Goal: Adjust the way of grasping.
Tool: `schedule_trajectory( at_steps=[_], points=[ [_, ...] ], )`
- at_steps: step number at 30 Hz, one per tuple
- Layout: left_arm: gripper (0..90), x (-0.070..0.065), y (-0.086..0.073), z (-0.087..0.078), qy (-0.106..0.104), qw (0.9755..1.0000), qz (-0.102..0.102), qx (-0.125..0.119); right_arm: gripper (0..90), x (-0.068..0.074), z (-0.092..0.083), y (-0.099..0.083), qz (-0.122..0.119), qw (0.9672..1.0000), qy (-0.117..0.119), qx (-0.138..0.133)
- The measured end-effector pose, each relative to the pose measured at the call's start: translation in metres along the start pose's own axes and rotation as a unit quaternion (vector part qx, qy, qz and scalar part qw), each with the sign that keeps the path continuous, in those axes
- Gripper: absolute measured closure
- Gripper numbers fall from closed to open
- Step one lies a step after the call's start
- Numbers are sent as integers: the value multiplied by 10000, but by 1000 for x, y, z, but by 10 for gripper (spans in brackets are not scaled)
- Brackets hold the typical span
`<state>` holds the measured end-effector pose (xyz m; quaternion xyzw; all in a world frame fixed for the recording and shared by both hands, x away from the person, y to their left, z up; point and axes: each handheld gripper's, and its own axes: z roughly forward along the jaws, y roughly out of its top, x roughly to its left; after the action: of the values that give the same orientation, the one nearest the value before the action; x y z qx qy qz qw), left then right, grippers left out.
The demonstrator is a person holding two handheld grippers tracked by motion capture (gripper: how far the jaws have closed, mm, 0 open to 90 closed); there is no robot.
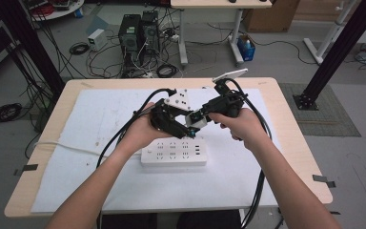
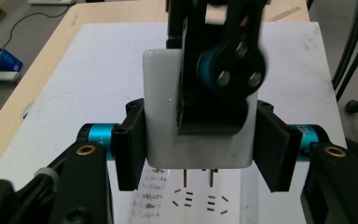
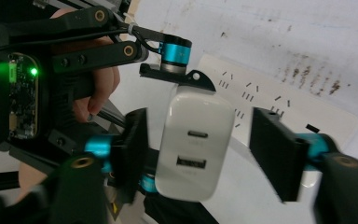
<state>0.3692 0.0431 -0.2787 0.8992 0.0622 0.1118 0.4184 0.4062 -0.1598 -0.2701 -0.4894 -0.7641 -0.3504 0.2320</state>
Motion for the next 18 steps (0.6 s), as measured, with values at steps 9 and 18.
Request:
schedule_trajectory(
  at_steps=[9, 18],
  points=[
    [292, -1, -1, -1, 388, 9991, 64, 166, 622, -4, -5, 0, 13, 9998, 175, -114],
    [213, 15, -42, -44, 257, 9814, -721, 1759, 622, 8, -37, 2, -719, 9933, -901, 38]
  ],
)
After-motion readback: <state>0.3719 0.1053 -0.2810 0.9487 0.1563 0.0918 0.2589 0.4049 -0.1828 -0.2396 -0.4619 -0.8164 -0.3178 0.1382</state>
